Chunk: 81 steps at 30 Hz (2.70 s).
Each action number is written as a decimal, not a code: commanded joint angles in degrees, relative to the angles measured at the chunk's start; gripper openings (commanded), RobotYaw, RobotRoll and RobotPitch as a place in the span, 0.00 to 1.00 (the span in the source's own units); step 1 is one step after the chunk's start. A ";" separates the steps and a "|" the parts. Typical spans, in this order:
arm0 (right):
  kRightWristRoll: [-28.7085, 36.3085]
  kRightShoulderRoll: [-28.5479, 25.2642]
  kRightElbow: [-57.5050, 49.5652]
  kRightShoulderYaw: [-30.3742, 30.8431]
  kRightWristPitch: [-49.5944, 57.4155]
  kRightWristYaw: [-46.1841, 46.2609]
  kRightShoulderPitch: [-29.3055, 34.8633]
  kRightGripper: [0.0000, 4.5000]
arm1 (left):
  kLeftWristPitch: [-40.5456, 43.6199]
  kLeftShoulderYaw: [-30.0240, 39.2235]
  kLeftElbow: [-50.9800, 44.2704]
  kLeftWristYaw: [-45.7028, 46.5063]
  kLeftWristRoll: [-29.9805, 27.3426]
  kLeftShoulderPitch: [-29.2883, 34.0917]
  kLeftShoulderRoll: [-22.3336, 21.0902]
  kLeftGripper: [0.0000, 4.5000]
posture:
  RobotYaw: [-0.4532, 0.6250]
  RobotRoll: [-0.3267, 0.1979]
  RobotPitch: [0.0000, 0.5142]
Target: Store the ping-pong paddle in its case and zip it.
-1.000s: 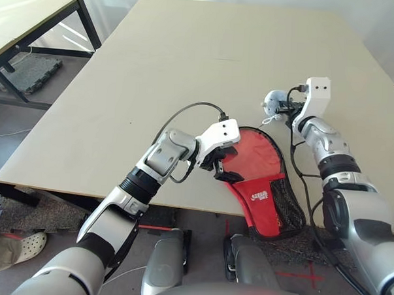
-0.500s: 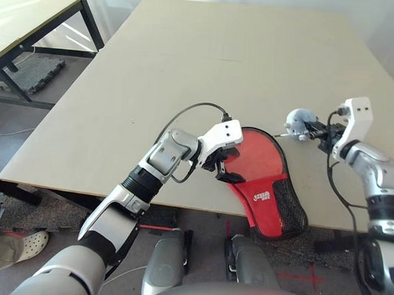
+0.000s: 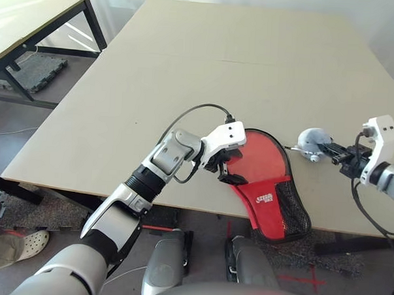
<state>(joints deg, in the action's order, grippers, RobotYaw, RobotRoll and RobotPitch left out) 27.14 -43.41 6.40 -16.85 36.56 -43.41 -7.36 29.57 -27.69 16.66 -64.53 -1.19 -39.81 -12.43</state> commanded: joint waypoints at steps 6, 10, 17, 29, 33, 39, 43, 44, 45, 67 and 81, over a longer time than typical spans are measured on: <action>3.87 -6.12 -4.25 -0.79 4.35 -9.38 8.55 0.00 | 0.99 -2.24 2.99 -0.31 0.84 0.29 0.58 1.00 | 0.40 0.62 0.26; 5.15 -8.42 -6.43 0.83 6.24 -13.26 12.30 0.00 | 1.24 -2.25 2.84 -0.06 0.83 0.19 1.12 1.00 | 0.40 0.62 0.26; 4.07 -10.81 -6.57 3.80 6.22 -16.97 15.23 0.00 | 2.14 -2.50 1.45 0.42 0.56 0.90 1.76 1.00 | 0.40 0.62 0.26; 2.18 -14.77 -6.81 8.58 5.07 -21.42 19.26 0.00 | 2.99 -2.57 0.46 0.61 0.33 1.05 2.24 1.00 | 0.41 0.62 0.25; 3.35 -15.76 -7.94 8.35 6.45 -23.09 20.63 0.00 | 2.84 -2.65 0.64 0.65 0.37 1.08 2.24 1.00 | 0.41 0.62 0.25; 4.40 -18.44 -8.95 7.80 7.45 -25.23 23.22 0.00 | 2.61 -2.68 1.03 0.69 0.39 0.93 2.28 1.00 | 0.40 0.62 0.25; 5.98 -21.02 -10.78 6.36 8.93 -27.21 27.21 0.00 | 2.58 -2.71 1.13 0.89 0.38 0.88 2.60 1.00 | 0.40 0.62 0.25; 4.79 -20.81 -10.43 6.20 7.23 -26.16 27.36 0.00 | 2.54 -2.74 1.15 0.89 0.39 0.89 2.65 1.00 | 0.40 0.62 0.25; 4.55 -20.35 -9.85 5.59 6.63 -25.21 26.97 0.00 | 2.51 -2.76 1.16 0.88 0.39 0.91 2.70 1.00 | 0.40 0.62 0.25; 15.89 -10.25 1.33 -16.62 8.93 -10.49 -2.74 0.99 | 5.22 -0.15 -1.94 1.94 -1.54 1.88 0.66 1.00 | 0.42 0.62 0.22; -5.06 12.14 23.81 -12.17 -31.85 19.19 -17.16 0.99 | -6.89 30.64 -0.73 35.83 -7.17 2.21 6.04 1.00 | 0.45 0.62 0.20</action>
<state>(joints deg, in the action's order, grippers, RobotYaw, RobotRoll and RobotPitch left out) 23.60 -32.00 27.45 -28.05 8.22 -26.74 -24.42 25.33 -0.77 14.62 -33.74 -7.30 -38.07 -6.51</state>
